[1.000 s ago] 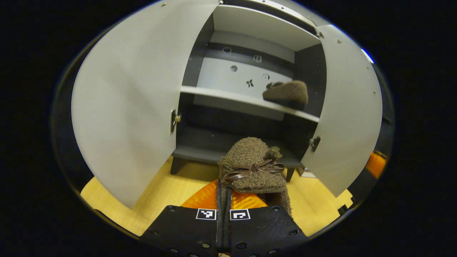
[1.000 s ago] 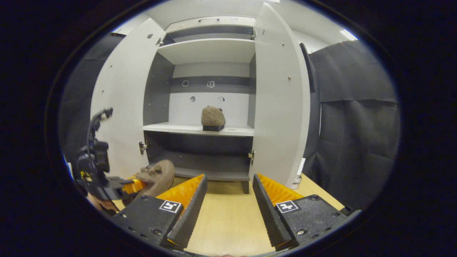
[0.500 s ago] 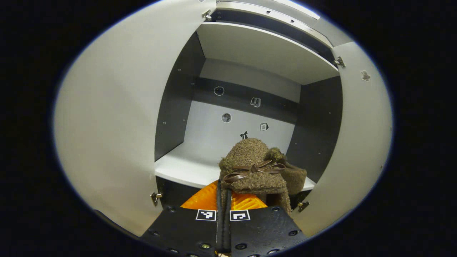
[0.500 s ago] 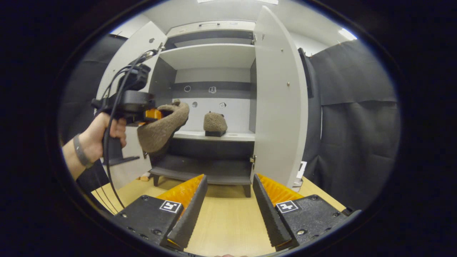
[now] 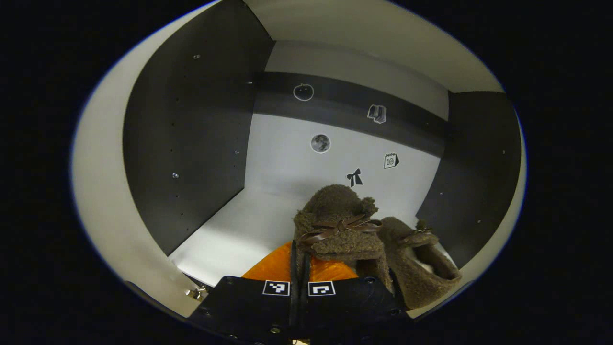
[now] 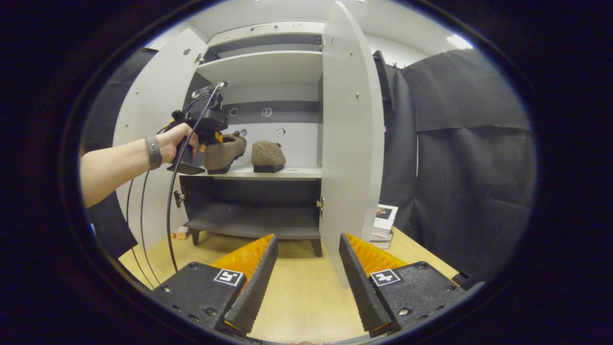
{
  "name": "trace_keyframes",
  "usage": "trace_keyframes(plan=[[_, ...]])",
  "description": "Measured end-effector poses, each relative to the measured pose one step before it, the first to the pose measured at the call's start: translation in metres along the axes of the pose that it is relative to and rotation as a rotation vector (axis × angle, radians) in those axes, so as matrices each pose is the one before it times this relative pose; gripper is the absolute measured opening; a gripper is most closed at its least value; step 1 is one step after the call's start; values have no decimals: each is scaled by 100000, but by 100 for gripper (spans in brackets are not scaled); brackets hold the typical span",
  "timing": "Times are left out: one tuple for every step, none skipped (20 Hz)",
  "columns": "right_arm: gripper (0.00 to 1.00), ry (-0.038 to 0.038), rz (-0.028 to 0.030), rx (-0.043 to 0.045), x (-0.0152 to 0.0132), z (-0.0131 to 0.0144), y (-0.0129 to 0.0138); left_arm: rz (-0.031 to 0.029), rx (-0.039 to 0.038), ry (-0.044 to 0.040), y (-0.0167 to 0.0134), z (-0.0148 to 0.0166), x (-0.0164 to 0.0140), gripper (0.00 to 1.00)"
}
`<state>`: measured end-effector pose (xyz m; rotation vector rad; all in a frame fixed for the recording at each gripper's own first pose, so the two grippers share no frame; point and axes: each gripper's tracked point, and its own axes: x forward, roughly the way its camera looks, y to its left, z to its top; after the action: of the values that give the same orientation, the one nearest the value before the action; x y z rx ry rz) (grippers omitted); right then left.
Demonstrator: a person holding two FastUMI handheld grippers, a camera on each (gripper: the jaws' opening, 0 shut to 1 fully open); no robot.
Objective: Grab one shoe with the right hand and put it into the shoe cabinet, grab the other shoe with the left hand and put it into the shoe cabinet; then close the right door with the right hand and the left door with the left hand.
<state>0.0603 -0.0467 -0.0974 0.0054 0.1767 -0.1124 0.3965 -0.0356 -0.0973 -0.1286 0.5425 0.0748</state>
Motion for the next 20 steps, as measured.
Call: trace_keyframes(plan=[[82, 455, -645, 178, 120, -104, -279, 446, 186, 1681, 80, -252, 503, 0], [82, 562, -871, -211, 219, -241, -413, 164, 171, 1127, -88, -13, 297, 0], [82, 405, -653, -63, 176, -166, -292, 239, 204, 1181, 12, -89, 294, 0], [82, 209, -364, 299, 136, 7, -122, 235, 1067, 1224, -7, -66, 259, 0], [82, 76, -61, 402, 121, -20, -3, 326, 1309, 1756, 29, -171, 288, 0], [82, 3, 128, 214, 141, -78, 44, 176, 961, 2066, 37, -276, 238, 0], [82, -19, 51, -28, 118, -6, 70, -224, 426, 2128, -96, -179, 305, 0], [82, -17, 78, -104, 118, -52, 96, -517, -698, 2543, -41, -229, 273, 0], [82, 52, 60, -72, 42, -35, 86, -742, -1120, 2912, -169, -278, 284, 0], [82, -8, 275, 56, 23, -48, 126, 79, -865, 1065, -8, 111, 112, 0], [82, 123, 188, -1, 3, -71, 89, -171, 299, 1260, 75, 45, 197, 1], [82, 219, 258, -64, 39, -145, 64, -135, 476, 1823, -97, -241, 83, 1], [82, 163, -10, 23, -23, -23, 27, -860, 783, 570, -113, 100, -21, 4], [82, 189, 221, 130, 83, -90, 35, 328, 613, 1385, -43, -293, -25, 13], [82, 185, 153, 67, 19, -2, 83, 1662, 811, -689, 323, 128, -45, 29], [82, -103, 34, -45, 47, 79, 48, 1069, 1433, -736, 223, 47, -55, 22], [83, -262, -30, -31, 3, 128, -31, 1085, 1615, -849, 81, 66, -250, 27], [83, -266, 47, -17, -10, 68, 23, 1799, 1210, -886, 369, 100, -148, 46], [82, -153, 85, -71, -50, 120, 39, 1203, 683, -1917, 375, 410, -484, 43], [82, -113, 24, -149, -62, -15, 19, 734, 133, -703, 304, 145, -207, 62]])
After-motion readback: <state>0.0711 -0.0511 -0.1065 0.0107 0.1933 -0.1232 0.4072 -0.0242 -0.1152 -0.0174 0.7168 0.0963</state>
